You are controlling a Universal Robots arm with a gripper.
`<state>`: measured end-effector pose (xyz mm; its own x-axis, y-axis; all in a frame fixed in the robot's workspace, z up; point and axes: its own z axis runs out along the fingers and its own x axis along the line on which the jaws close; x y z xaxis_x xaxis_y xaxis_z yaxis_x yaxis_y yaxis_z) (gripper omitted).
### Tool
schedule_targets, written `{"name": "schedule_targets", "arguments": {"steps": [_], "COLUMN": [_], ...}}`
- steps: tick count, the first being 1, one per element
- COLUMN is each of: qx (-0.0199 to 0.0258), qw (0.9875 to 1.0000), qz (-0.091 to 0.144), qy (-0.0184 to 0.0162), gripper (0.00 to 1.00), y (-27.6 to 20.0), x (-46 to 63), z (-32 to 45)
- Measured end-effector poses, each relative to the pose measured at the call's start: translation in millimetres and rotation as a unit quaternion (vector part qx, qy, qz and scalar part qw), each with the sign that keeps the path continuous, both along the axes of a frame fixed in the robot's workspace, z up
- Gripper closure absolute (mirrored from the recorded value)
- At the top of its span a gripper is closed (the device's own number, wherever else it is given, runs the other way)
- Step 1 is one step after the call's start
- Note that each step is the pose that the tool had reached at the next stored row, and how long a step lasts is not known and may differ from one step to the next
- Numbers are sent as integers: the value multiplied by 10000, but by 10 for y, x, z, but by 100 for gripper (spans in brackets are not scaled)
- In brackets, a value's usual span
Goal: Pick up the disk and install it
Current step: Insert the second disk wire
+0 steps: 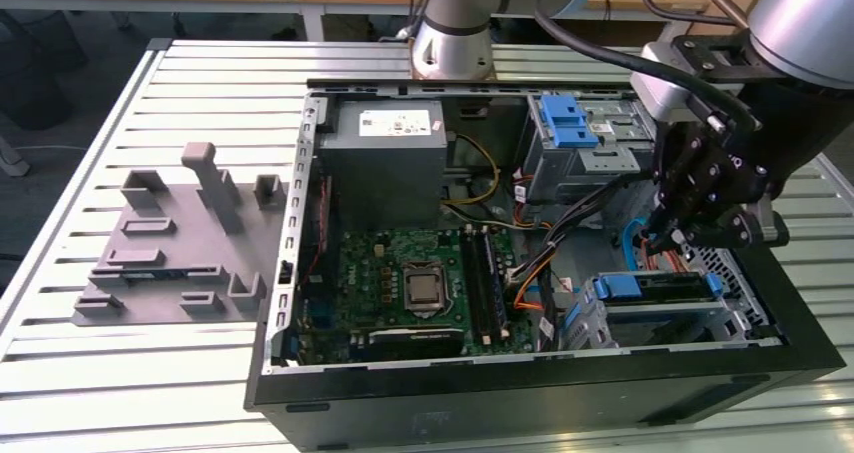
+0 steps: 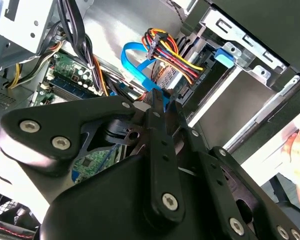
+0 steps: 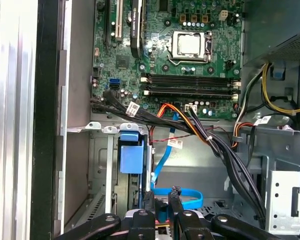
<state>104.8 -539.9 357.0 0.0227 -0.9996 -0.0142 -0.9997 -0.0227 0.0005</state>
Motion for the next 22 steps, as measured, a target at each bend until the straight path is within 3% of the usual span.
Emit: {"name": "schedule_targets", "arguments": {"steps": [4,6,9,15,22], "qx": [-1,3,33,53,51], "qw": [10000,10000,10000,10000,10000], "qz": [0,1,3,3,1], "qy": [0,0,-2,-35,-86], "gripper": [76,82,84,84,84], "y": [0,0,-5,-48,-50], "x": [0,0,0,-1,-4], "z": [-12,-18,-31,-86,-162]}}
